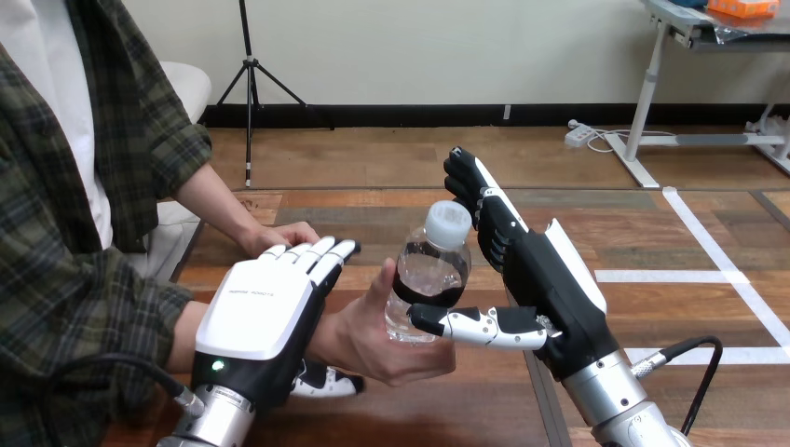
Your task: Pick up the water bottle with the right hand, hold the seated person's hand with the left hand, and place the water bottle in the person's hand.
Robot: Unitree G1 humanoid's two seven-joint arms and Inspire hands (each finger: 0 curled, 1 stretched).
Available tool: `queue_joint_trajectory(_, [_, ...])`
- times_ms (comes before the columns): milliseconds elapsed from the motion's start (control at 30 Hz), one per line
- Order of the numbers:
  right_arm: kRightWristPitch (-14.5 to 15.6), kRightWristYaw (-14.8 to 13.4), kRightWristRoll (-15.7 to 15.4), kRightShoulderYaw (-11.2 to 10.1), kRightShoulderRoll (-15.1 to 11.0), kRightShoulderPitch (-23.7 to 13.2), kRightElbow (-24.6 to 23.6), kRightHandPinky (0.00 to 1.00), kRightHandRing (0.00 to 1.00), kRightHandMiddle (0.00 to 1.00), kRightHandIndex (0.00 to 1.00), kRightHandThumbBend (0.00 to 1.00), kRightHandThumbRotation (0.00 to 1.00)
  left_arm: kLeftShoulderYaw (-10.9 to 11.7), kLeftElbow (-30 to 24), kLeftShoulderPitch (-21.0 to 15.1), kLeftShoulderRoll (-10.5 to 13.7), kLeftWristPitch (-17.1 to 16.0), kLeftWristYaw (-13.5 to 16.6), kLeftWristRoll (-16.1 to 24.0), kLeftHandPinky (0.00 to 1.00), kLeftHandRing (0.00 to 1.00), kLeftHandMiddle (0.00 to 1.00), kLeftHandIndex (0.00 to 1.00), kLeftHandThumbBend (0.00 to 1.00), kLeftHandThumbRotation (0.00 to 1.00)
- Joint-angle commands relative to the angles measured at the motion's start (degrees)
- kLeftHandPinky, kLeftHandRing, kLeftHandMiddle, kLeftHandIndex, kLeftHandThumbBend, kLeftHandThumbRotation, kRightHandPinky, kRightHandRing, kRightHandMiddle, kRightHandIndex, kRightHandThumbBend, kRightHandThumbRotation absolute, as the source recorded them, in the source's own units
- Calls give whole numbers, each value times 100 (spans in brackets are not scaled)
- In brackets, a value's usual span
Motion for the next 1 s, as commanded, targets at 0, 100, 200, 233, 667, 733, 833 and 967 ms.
queue_joint_trajectory(0, [-31,-61,41,19,30,-383,-124,100,100,100,100,82,16,31,-62,-278,155,-332,-58,-314,99,100,100,100,100,25])
queue_joint_trajectory(100, [-30,-66,37,18,31,-386,-125,100,100,100,100,81,16,32,-27,-295,200,-490,-94,-460,100,100,100,100,100,27])
queue_joint_trajectory(200, [-26,-72,40,15,36,-386,-125,100,100,100,100,81,16,39,3,-310,236,-631,-127,-581,100,100,100,100,100,30])
queue_joint_trajectory(233, [-25,-69,47,15,38,-385,-124,100,100,100,100,81,16,45,15,-314,243,-684,-129,-626,100,100,100,100,100,30])
queue_joint_trajectory(667, [-28,-101,50,4,62,-377,-106,100,100,100,100,80,16,117,185,-355,280,-1317,-77,-1042,100,100,100,100,100,33])
queue_joint_trajectory(733, [-19,-117,43,1,67,-369,-115,100,100,100,100,80,16,124,236,-371,289,-1436,-40,-1096,100,100,100,100,100,33])
queue_joint_trajectory(833, [-20,-143,32,1,73,-360,-121,100,100,100,100,80,17,133,289,-387,298,-1552,-7,-1133,100,100,100,100,100,32])
queue_joint_trajectory(967, [-29,-187,20,0,83,-345,-126,100,100,100,100,79,17,145,369,-415,303,-1743,82,-1173,100,100,100,100,100,31])
